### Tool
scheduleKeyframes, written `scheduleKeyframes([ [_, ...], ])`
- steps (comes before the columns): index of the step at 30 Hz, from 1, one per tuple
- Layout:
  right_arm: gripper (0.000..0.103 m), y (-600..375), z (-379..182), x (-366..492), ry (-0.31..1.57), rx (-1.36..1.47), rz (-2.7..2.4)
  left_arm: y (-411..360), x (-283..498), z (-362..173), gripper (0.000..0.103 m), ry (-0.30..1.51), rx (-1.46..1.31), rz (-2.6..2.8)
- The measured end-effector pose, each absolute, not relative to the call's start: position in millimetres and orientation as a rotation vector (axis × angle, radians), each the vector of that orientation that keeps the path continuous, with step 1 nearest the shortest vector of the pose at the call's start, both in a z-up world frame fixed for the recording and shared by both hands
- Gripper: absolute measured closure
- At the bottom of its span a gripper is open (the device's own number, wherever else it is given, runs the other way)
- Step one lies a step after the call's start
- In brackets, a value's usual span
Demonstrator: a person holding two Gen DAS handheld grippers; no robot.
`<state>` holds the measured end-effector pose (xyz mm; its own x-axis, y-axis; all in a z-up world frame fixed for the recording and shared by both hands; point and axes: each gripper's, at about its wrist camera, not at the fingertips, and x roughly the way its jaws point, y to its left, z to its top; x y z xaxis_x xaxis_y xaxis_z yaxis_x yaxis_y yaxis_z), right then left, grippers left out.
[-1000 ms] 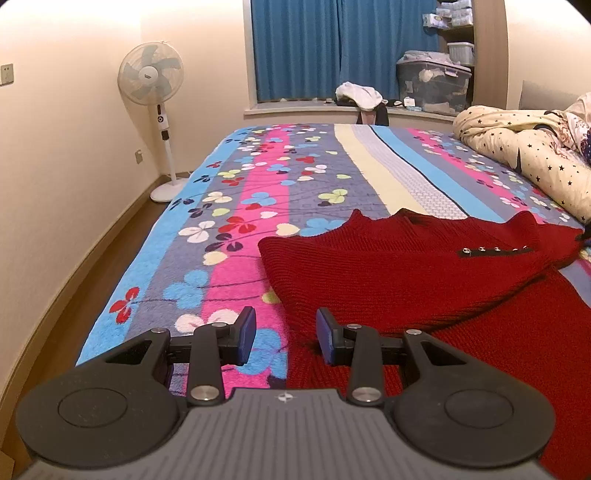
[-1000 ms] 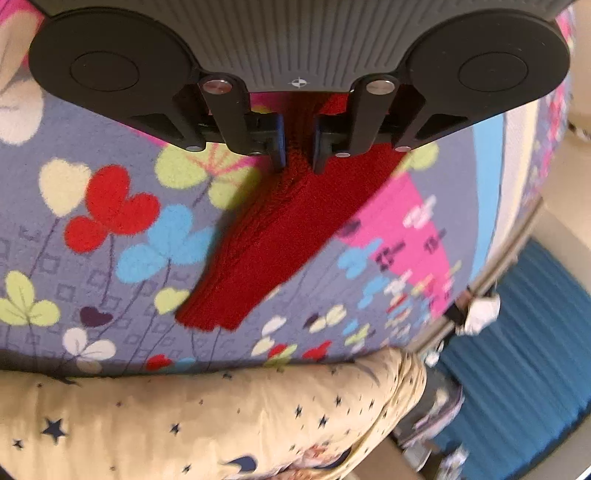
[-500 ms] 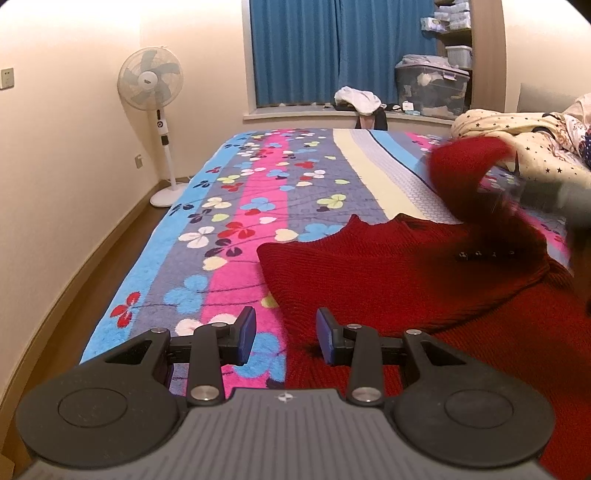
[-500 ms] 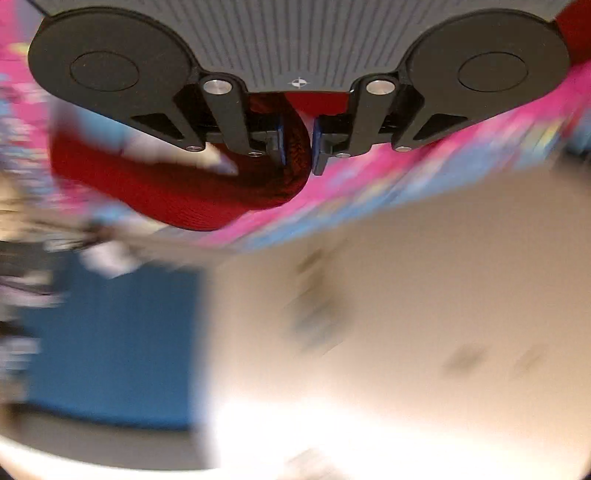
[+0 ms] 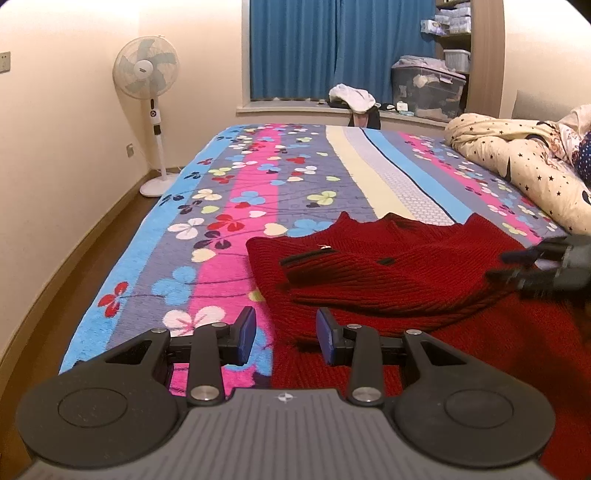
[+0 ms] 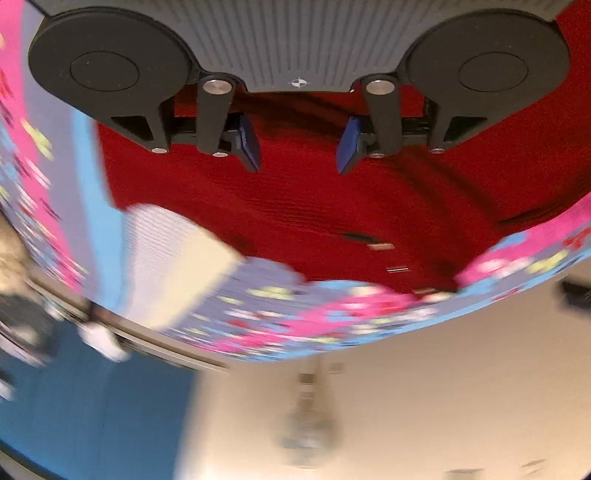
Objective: Fold small clothes
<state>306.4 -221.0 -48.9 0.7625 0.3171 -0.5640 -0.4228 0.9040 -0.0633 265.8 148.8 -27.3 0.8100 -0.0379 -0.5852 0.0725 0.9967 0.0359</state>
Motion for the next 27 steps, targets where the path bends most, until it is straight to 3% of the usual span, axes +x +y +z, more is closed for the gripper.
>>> scheduleKeyframes([
  [8, 0.048, -319, -64, 330, 0.622, 0.015, 0.061, 146, 264, -32, 0.063, 0.650, 0.088, -0.053],
  [12, 0.042, -342, -80, 345, 0.648, 0.146, 0.047, 146, 264, -32, 0.063, 0.655, 0.094, -0.052],
  [18, 0.043, -351, -96, 371, 0.682, 0.341, 0.060, 147, 264, -34, 0.063, 0.659, 0.096, -0.053],
  [19, 0.046, -352, -98, 376, 0.685, 0.353, 0.059, 147, 264, -34, 0.063, 0.661, 0.098, -0.054],
  [20, 0.056, -351, -98, 380, 0.686, 0.362, 0.061, 147, 264, -35, 0.063, 0.664, 0.102, -0.056],
  [21, 0.077, -352, -99, 383, 0.677, 0.376, 0.076, 147, 265, -36, 0.063, 0.667, 0.107, -0.056],
  [27, 0.083, -376, -112, 384, 0.694, 0.524, -0.052, 144, 268, -38, 0.063, 0.672, 0.112, -0.061],
])
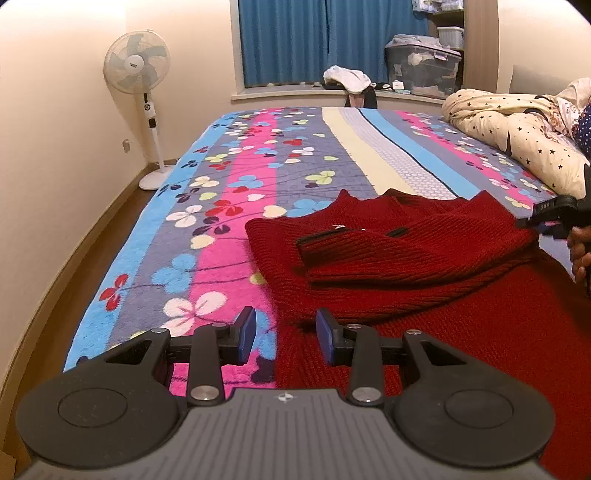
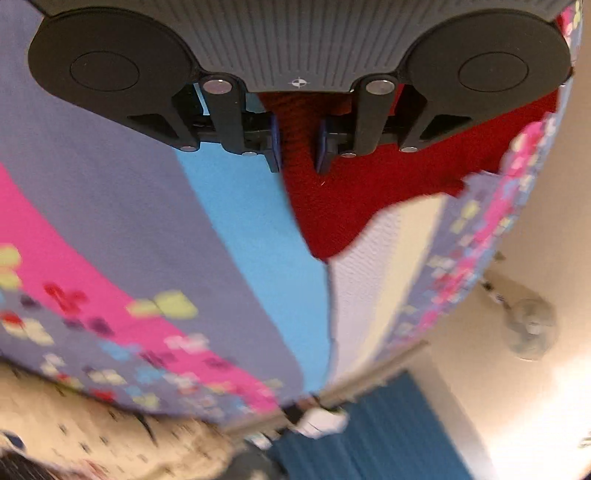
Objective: Fold small clothes
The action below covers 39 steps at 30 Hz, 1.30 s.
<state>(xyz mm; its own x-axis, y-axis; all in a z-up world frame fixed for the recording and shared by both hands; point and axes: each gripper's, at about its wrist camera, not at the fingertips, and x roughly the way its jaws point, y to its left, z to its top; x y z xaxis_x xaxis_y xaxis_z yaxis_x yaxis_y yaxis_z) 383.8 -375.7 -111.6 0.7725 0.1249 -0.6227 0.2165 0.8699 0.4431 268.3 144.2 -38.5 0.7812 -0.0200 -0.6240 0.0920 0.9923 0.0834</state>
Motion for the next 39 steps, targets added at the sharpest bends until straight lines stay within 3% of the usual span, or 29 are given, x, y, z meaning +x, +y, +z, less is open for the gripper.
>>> scheduleKeyframes([
  [7, 0.074, -387, -103, 376, 0.677, 0.626, -0.103, 134, 282, -45, 0.063, 0.671, 0.115, -0.082],
  [8, 0.069, -386, -101, 376, 0.670, 0.617, -0.087, 135, 288, -45, 0.063, 0.666, 0.083, -0.084],
  [10, 0.046, -383, -100, 377, 0.677, 0.585, -0.037, 139, 307, -48, 0.063, 0.664, 0.000, -0.092],
  [11, 0.044, -379, -100, 379, 0.688, 0.558, -0.017, 140, 315, -50, 0.063, 0.661, -0.030, -0.090],
  [15, 0.044, -367, -106, 386, 0.721, 0.459, 0.003, 142, 350, -59, 0.062, 0.626, -0.127, -0.096],
  [18, 0.045, -360, -110, 389, 0.735, 0.401, 0.010, 146, 374, -75, 0.042, 0.620, -0.174, -0.072],
  [21, 0.045, -356, -110, 390, 0.737, 0.358, 0.011, 153, 393, -94, 0.041, 0.649, -0.245, -0.072],
  [23, 0.049, -354, -109, 391, 0.736, 0.346, 0.015, 153, 401, -102, 0.039, 0.661, -0.262, -0.083],
  [24, 0.058, -353, -110, 392, 0.739, 0.341, 0.026, 152, 405, -105, 0.039, 0.666, -0.257, -0.089],
  [25, 0.064, -351, -110, 392, 0.740, 0.329, 0.029, 151, 408, -108, 0.052, 0.670, -0.255, -0.102],
  [26, 0.069, -349, -110, 392, 0.732, 0.304, 0.023, 150, 412, -111, 0.074, 0.688, -0.263, -0.138],
  [27, 0.076, -349, -108, 391, 0.719, 0.291, 0.016, 150, 416, -113, 0.102, 0.719, -0.268, -0.156],
  [28, 0.082, -352, -106, 390, 0.706, 0.315, 0.013, 150, 416, -108, 0.103, 0.706, -0.263, -0.158],
  [33, 0.086, -385, -103, 382, 0.609, 0.597, -0.038, 168, 407, -70, 0.103, 0.545, -0.353, -0.117],
  [37, 0.082, -397, -127, 387, 0.718, 0.654, -0.116, 170, 421, -94, 0.103, 0.753, -0.284, 0.001],
  [39, 0.078, -395, -117, 386, 0.712, 0.617, -0.129, 165, 415, -85, 0.101, 0.710, -0.243, 0.023],
])
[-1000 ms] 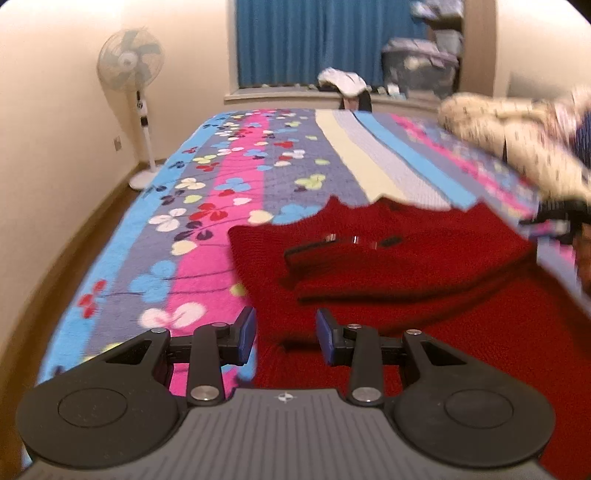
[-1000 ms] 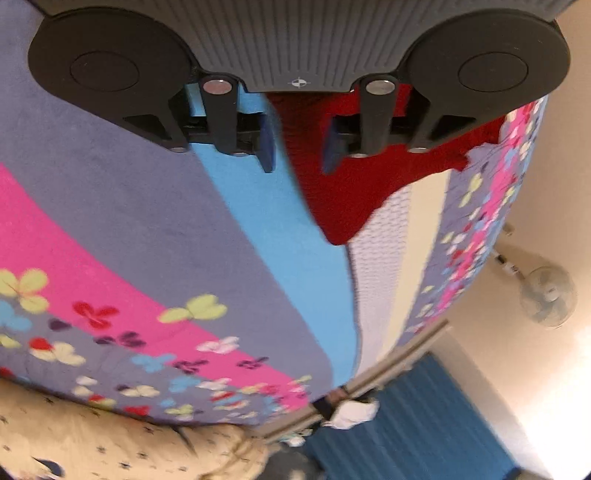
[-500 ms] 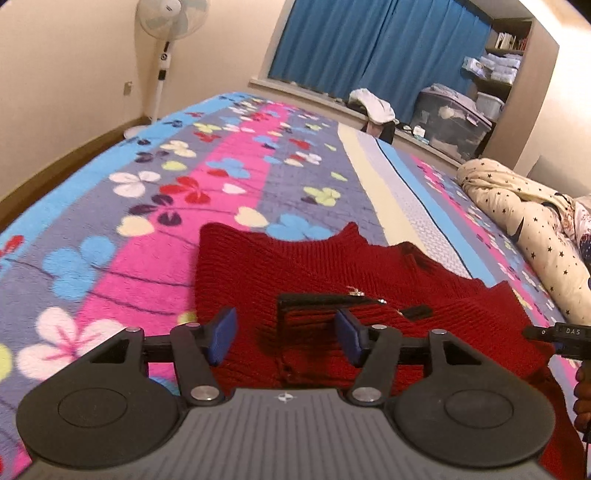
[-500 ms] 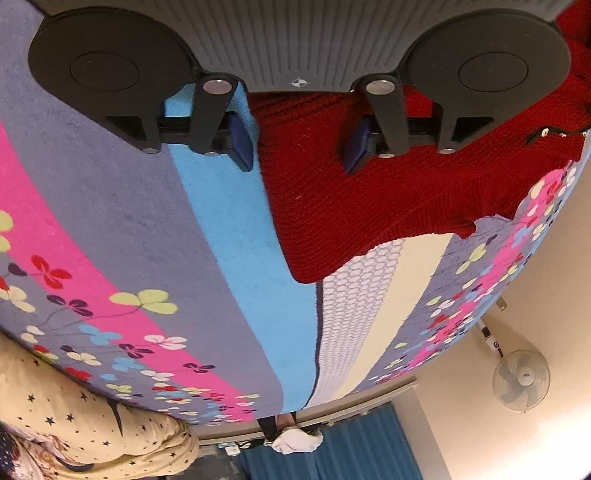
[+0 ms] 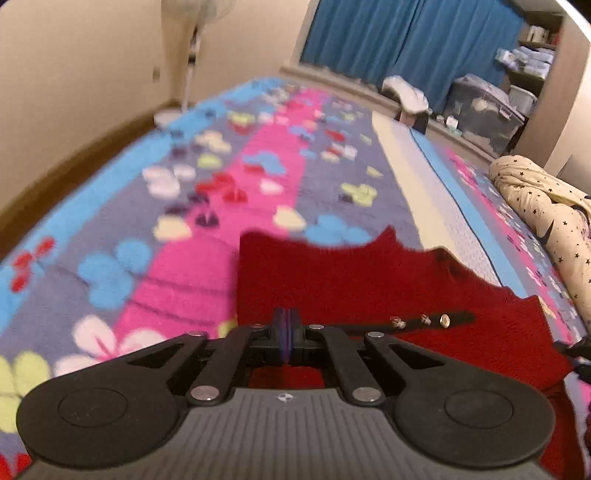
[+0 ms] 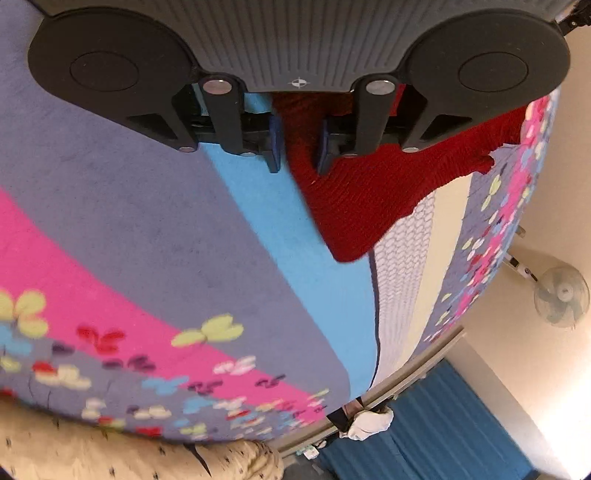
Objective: Fold small clothes
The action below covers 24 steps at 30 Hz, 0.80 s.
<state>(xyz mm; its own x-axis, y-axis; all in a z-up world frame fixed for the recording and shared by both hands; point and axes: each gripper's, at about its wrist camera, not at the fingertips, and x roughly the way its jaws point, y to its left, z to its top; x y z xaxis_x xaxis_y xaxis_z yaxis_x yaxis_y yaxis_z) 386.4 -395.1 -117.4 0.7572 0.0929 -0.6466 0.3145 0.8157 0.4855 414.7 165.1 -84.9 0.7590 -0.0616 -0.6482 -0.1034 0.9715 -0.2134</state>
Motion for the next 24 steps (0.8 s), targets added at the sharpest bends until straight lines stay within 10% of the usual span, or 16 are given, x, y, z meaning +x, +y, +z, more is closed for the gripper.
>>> scheduleKeyframes([
  [13, 0.069, -346, -100, 380, 0.692, 0.269, -0.009, 96, 394, -105, 0.090, 0.757, 0.024, -0.123],
  [16, 0.070, -363, -115, 377, 0.708, 0.350, -0.006, 90, 387, -113, 0.067, 0.724, 0.060, -0.178],
  [24, 0.059, -371, -45, 286, 0.577, 0.318, -0.034, 100, 320, -51, 0.042, 0.627, -0.043, -0.164],
])
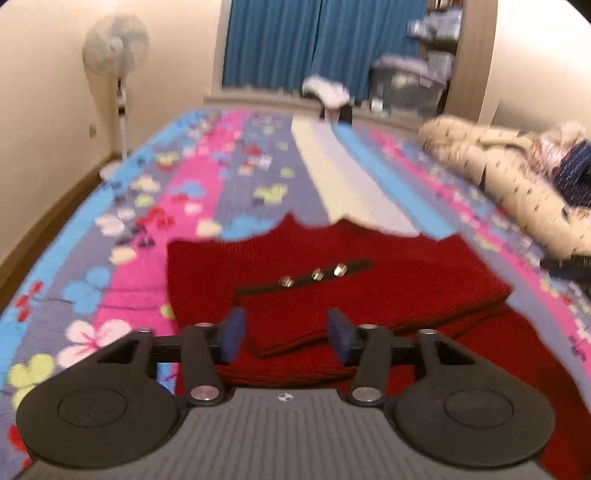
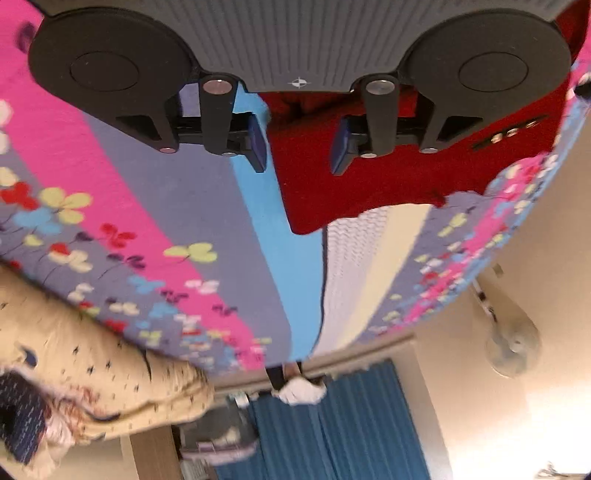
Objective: Fold small clothes
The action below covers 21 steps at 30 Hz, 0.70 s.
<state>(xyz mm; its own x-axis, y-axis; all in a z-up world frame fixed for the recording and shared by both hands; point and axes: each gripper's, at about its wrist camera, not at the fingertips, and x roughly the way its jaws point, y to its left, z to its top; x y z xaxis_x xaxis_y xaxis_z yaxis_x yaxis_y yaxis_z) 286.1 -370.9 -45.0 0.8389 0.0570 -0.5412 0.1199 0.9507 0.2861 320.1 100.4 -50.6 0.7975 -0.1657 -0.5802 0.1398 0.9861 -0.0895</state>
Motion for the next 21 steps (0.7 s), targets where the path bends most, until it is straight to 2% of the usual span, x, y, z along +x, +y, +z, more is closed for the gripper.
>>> scheduleKeyframes([
  [3, 0.055, -370, -35, 243, 0.541, 0.319, -0.023, 100, 279, -32, 0.039, 0.598, -0.006, -0.174],
  [7, 0.052, -374, -21, 189, 0.493, 0.341, -0.011, 103, 211, -18, 0.016, 0.576, 0.000, -0.166],
  [8, 0.051, -375, -17, 175, 0.478, 0.342, -0.006, 105, 191, -17, 0.014, 0.576, 0.002, -0.155],
  [10, 0.048, -376, -11, 150, 0.461, 0.327, 0.006, 109, 155, -22, 0.014, 0.587, 0.011, -0.129],
  [17, 0.048, -374, -8, 74, 0.421, 0.206, 0.032, 117, 86, -41, 0.014, 0.631, -0.029, -0.035],
  [21, 0.046, -368, -27, 55, 0.503, 0.116, 0.036, 116, 63, -42, 0.014, 0.638, -0.015, -0.038],
])
